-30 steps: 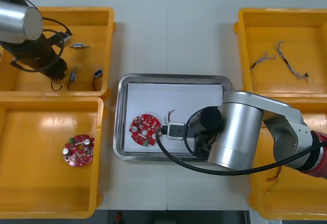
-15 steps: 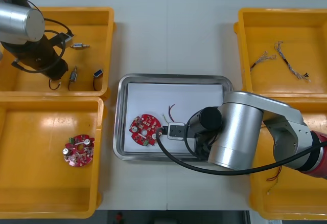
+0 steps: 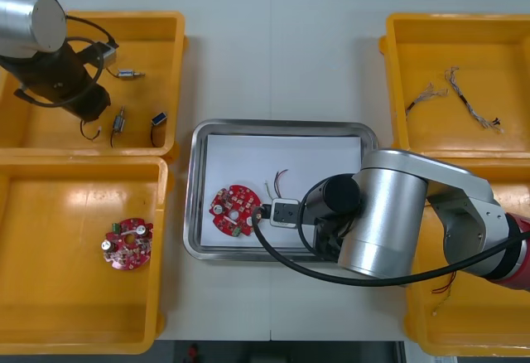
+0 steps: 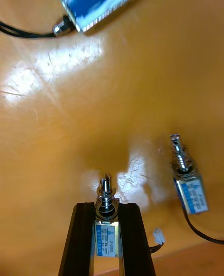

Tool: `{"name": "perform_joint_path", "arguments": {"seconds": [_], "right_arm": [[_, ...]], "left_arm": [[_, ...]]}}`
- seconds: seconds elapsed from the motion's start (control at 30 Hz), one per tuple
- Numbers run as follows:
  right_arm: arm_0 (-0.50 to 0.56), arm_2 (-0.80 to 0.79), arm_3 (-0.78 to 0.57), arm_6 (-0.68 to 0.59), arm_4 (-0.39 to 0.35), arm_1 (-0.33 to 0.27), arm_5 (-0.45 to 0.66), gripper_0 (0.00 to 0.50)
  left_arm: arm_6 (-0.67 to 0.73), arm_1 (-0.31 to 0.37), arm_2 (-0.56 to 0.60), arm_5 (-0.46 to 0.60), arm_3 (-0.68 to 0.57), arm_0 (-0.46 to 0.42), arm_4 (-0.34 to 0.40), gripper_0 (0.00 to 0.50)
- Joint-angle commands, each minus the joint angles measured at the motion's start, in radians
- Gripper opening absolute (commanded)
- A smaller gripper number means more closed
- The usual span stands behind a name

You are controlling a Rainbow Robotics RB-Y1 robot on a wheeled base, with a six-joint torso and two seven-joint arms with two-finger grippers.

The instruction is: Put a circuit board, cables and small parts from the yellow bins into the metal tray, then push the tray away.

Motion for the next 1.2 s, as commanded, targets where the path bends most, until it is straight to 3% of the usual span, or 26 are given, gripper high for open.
{"name": "perform_joint_path", "arguments": {"seconds": [0.03, 0.33, 0.5, 0.6, 0.83, 1.0, 1.2], "right_arm": [[0.009, -0.030, -0.064, -0.037, 0.000, -0.002, 0.012, 0.500], [0.007, -0.209, -0.120, -0.028, -0.014, 0.101, 0.207, 0.500], [0.009, -0.376, -0.137, -0.034, -0.095, 0.154, 0.354, 0.500], [0.009, -0.479, -0.160, -0.035, -0.120, 0.168, 0.354, 0.500], [0.009, -0.668, -0.220, -0.042, -0.132, 0.156, 0.354, 0.500], [0.010, -0.767, -0.208, -0.045, -0.177, 0.085, 0.354, 0.500], [0.018, -0.892, -0.142, -0.048, -0.210, 0.041, 0.354, 0.500]], "left_arm": [[0.091, 0.012, 0.077, 0.070, -0.091, -0.054, -0.025, 0.000], [0.244, 0.009, 0.095, 0.205, -0.228, -0.054, -0.042, 0.000], [0.356, -0.003, 0.095, 0.263, -0.303, -0.052, -0.041, 0.000], [0.424, -0.012, 0.095, 0.295, -0.346, -0.054, -0.045, 0.002], [0.562, -0.054, 0.095, 0.372, -0.426, -0.054, -0.091, 0.001], [0.669, -0.103, 0.095, 0.429, -0.480, -0.054, -0.150, 0.000], [0.712, -0.164, 0.097, 0.473, -0.564, -0.052, -0.187, 0.002]]}}
